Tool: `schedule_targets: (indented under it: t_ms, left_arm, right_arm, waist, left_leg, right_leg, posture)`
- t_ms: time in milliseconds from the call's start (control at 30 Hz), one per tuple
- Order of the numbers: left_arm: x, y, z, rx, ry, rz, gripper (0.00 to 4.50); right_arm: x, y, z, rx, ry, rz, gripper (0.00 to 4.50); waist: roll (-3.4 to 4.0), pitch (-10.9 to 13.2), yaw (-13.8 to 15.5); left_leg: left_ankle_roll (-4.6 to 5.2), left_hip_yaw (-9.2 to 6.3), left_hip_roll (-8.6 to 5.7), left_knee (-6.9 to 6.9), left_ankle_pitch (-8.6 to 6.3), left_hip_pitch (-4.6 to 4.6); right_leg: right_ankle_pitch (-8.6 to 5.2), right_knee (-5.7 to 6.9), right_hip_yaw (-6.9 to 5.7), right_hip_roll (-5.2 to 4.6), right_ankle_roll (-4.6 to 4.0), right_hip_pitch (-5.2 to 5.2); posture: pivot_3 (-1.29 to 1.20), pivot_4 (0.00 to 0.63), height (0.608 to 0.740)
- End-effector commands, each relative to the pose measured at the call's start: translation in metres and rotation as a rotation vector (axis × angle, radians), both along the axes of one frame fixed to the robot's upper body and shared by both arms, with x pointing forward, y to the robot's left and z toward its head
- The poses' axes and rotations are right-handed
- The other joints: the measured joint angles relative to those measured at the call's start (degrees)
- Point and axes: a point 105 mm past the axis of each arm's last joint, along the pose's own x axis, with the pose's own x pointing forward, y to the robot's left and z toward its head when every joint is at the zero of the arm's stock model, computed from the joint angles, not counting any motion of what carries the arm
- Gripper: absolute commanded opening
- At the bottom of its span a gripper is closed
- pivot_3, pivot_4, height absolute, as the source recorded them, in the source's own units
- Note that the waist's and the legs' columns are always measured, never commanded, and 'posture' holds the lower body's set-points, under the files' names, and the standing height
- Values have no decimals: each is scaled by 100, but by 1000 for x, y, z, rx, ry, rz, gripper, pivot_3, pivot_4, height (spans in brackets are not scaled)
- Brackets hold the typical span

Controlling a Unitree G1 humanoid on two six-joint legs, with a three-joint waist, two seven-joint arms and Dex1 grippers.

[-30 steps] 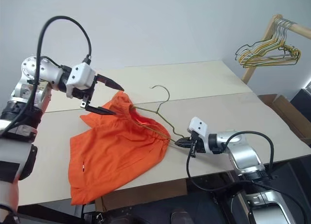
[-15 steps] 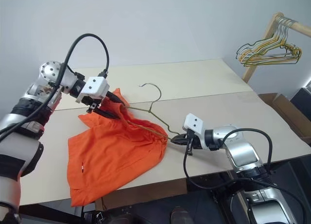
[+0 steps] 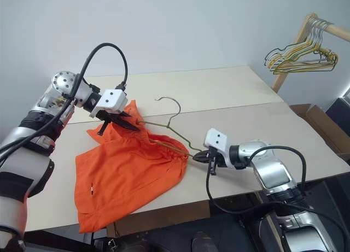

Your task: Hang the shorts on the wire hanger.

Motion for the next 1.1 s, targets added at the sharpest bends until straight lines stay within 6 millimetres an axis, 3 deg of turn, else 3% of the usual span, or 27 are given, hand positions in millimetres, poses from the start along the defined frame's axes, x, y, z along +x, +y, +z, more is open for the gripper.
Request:
schedule_targets:
  t_ms: [33,167,233,400,500,567,633,733,933,1100]
  left_arm:
    - [0,-4,11,-27,-58,-36,23]
    - [0,-3,14,-49,-78,-37,0]
    - [1,0,16,-54,-87,-26,0]
    - [3,3,24,-82,-115,-4,0]
    - [4,7,25,-83,-123,11,0]
    - [5,9,25,-80,-127,18,0]
    - [5,10,25,-81,-129,24,0]
    - [7,10,25,-86,-130,34,0]
    - [9,10,26,-102,-136,44,0]
    - [10,11,26,-112,-139,55,0]
  right_arm:
    - [4,9,17,15,-156,31,0]
    - [7,-3,24,17,-161,0,1093]
    - [12,-16,28,34,-166,-60,1857]
    - [20,-64,32,118,-104,-303,3648]
    - [3,-88,17,163,7,-394,3648]
    - [-11,-92,3,190,72,-419,3648]
    - [-20,-85,-10,225,120,-435,3648]
    - [-26,-54,-25,338,201,-431,3648]
    - [-10,5,-21,549,227,-470,3648]
    - [-4,32,-27,582,273,-469,3648]
  waist:
    - [0,0,-1]
    - [0,0,0]
    - [0,0,-1]
    - [-1,-1,15]
    - [-1,-1,21]
    - [-1,-1,14]
    - [-1,-1,-3]
    - [-1,-1,-78]
    - [0,-2,-155]
    - [-1,-2,-130]
  left_leg:
    - [0,1,0,0,0,0]
    - [0,3,0,2,0,0]
    - [0,3,0,4,0,0]
    - [0,3,-2,6,0,-2]
    - [0,7,-3,5,0,-2]
    - [1,8,-3,5,0,-2]
    - [0,9,-2,5,0,-1]
    - [0,5,5,4,0,12]
    - [0,-24,10,-3,0,15]
    - [0,-28,-1,2,0,5]
  right_leg:
    - [0,0,0,0,0,0]
    - [0,1,0,0,0,1]
    - [1,1,0,-1,0,1]
    - [2,-2,-1,-3,2,5]
    - [2,-2,-1,-5,2,5]
    - [2,-3,-4,-4,2,7]
    - [2,1,-3,-3,2,7]
    - [4,9,10,7,-2,8]
    - [4,11,13,16,-3,6]
    - [5,6,6,-3,2,3]
  posture:
    - [-107,0,740]
    - [-113,0,740]
    - [-115,0,740]
    - [-113,0,740]
    - [-115,0,740]
    - [-116,0,740]
    - [-118,0,740]
    - [-124,0,740]
    - [-118,0,740]
    - [-113,0,740]
